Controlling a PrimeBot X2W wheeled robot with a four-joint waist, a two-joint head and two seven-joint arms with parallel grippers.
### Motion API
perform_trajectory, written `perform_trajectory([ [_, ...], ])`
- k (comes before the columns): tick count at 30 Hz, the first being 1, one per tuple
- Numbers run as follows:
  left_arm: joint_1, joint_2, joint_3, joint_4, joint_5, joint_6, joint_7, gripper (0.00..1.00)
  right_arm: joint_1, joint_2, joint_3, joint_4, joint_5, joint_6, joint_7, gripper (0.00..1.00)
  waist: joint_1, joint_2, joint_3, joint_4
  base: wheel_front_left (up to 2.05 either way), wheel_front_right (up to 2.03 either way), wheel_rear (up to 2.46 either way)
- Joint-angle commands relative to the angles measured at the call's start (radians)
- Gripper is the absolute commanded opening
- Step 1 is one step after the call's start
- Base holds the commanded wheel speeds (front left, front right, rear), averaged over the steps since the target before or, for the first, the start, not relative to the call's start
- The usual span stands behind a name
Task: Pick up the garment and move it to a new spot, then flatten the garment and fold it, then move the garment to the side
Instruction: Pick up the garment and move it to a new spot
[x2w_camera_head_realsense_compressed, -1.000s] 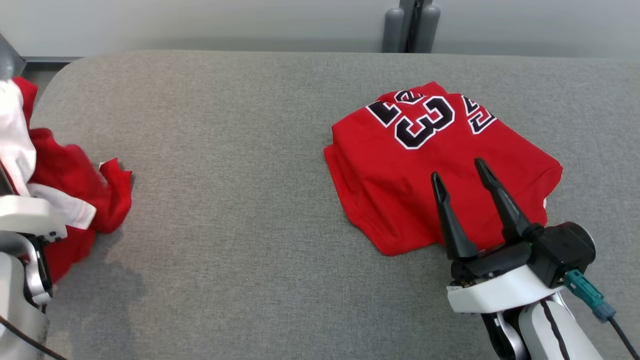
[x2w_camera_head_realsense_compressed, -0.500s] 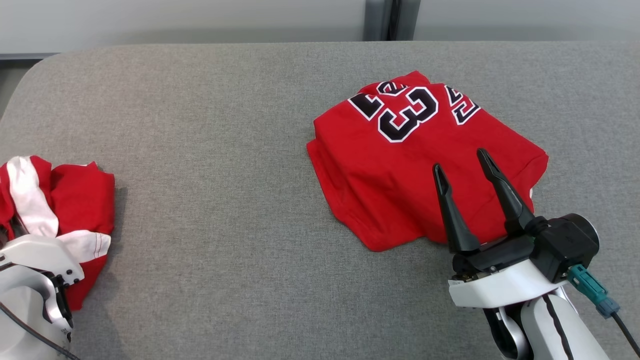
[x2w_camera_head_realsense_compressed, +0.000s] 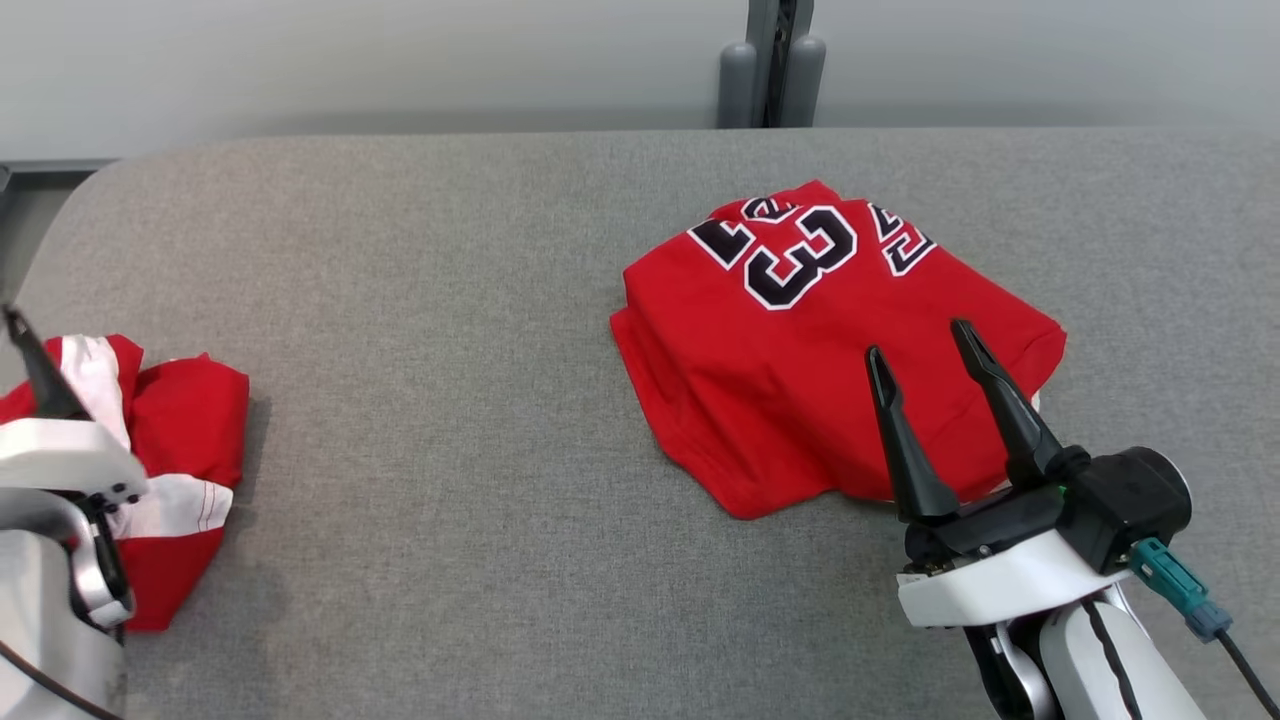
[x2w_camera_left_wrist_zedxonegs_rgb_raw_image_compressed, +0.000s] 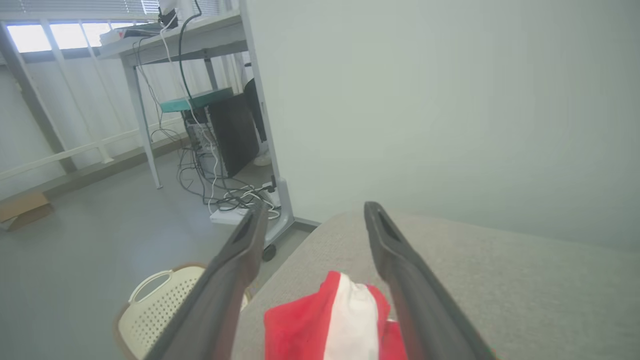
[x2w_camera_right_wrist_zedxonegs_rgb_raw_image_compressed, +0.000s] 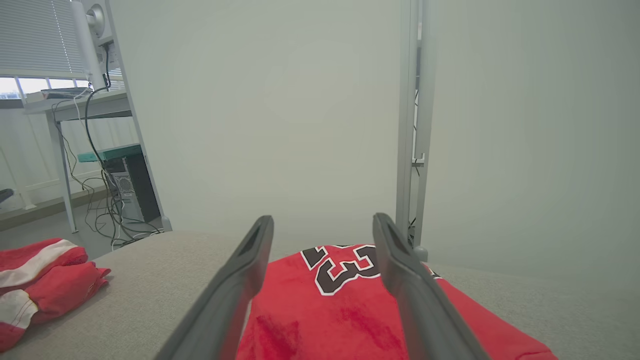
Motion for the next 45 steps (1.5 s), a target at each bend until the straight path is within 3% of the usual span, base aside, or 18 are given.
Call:
perform_trajectory([
  [1, 0.023, -0.011, 0.001, -0.040, 0.009, -0.002, -0.004, 1.00, 0.006, -0.004, -0.006, 0.010, 0.008, 0.000, -0.006, 1.00, 0.0000, 0.0000, -0.018, -0.003, 0.00, 0.00, 0.00],
  [9, 0.162, -0.127, -0.013, -0.297, -0.018, -0.141, -0.004, 1.00, -0.013, 0.008, -0.030, 0.091, 0.012, 0.000, -0.006, 1.00, 0.0000, 0.0000, -0.096, -0.030, 0.00, 0.00, 0.00],
  [14, 0.231, -0.185, -0.048, -0.372, -0.007, -0.202, -0.004, 1.00, -0.015, -0.005, -0.042, 0.128, 0.002, 0.000, -0.006, 1.00, 0.0000, 0.0000, -0.123, -0.050, 0.00, 0.00, 0.00],
  [17, 0.273, -0.212, -0.066, -0.401, 0.000, -0.218, -0.004, 1.00, 0.001, -0.008, -0.055, 0.144, -0.009, 0.000, -0.006, 1.00, 0.0000, 0.0000, -0.140, -0.065, 0.00, 0.00, 0.00],
  [27, 0.397, -0.242, -0.114, -0.422, 0.046, -0.229, -0.002, 1.00, 0.068, -0.009, -0.117, 0.196, -0.014, 0.000, -0.006, 1.00, 0.0000, 0.0000, -0.186, -0.102, 0.00, 0.00, 0.00],
  [40, 0.492, -0.253, -0.182, -0.463, 0.064, -0.207, -0.002, 1.00, 0.148, -0.008, -0.160, 0.204, 0.003, 0.000, -0.006, 1.00, 0.0000, 0.0000, -0.216, -0.104, 0.00, 0.00, 0.00],
  [45, 0.504, -0.253, -0.204, -0.481, 0.063, -0.218, -0.002, 1.00, 0.161, 0.001, -0.163, 0.195, -0.002, 0.000, -0.006, 1.00, 0.0000, 0.0000, -0.216, -0.100, 0.00, 0.00, 0.00],
])
